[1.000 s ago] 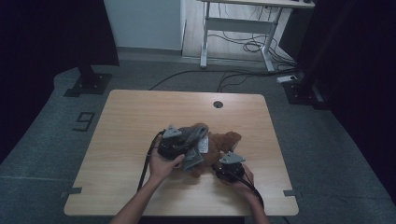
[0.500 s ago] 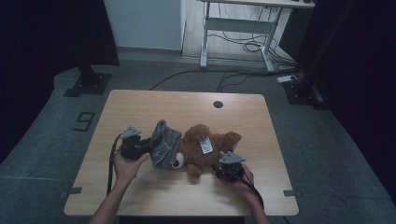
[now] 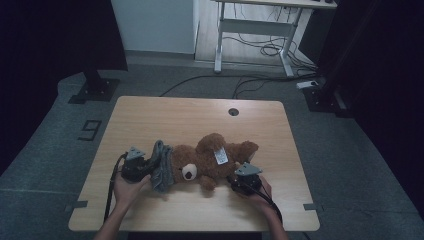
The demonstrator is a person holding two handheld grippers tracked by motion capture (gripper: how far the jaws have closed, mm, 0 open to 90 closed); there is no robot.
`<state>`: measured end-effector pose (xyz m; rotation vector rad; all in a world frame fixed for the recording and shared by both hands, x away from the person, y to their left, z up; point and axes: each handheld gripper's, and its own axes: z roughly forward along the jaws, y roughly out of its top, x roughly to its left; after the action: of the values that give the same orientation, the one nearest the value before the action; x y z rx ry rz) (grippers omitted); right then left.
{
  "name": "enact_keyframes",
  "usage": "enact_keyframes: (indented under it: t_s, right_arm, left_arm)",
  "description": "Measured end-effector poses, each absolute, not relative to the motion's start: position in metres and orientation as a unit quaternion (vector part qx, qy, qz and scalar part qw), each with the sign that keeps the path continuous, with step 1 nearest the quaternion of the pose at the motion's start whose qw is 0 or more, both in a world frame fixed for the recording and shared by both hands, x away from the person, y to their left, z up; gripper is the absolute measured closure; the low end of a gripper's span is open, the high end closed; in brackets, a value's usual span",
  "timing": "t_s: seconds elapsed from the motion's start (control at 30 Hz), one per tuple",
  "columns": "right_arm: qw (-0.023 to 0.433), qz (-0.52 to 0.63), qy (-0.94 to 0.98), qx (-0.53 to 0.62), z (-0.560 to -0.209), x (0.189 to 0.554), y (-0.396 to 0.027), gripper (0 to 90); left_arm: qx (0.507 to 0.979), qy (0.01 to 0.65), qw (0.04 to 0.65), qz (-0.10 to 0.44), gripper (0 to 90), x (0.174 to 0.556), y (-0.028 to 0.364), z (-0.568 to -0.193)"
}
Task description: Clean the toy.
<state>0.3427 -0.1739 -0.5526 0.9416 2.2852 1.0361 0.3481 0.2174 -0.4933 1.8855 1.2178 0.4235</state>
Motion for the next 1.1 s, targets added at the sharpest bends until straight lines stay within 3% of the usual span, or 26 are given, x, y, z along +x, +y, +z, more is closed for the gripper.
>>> enact_keyframes:
  t_s: [0.27,0.43,0.7,0.87,1.1]
  right_arm:
    - [0.234,0.373,0.831,0.339,-0.553,0.342,-0.173,54.6]
    - [0.236,0.373,0.831,0.338,-0.553,0.342,-0.173,54.5]
    - [0.230,0.377,0.830,0.341,-0.553,0.343,-0.174,54.0]
    - [0.239,0.372,0.831,0.339,-0.553,0.342,-0.173,51.9]
    - [0.238,0.399,0.811,0.355,-0.548,0.336,-0.186,41.1]
  left_arm:
    - [0.734,0.451,0.475,0.179,75.8,0.356,0.188,-0.438]
    - [0.745,0.429,0.479,0.175,75.5,0.371,0.155,-0.424]
    - [0.770,0.434,0.437,0.166,75.7,0.389,0.126,-0.447]
    - [0.770,0.425,0.447,0.163,76.5,0.376,0.130,-0.457]
    - [0.773,0.391,0.454,0.206,77.0,0.347,0.125,-0.468]
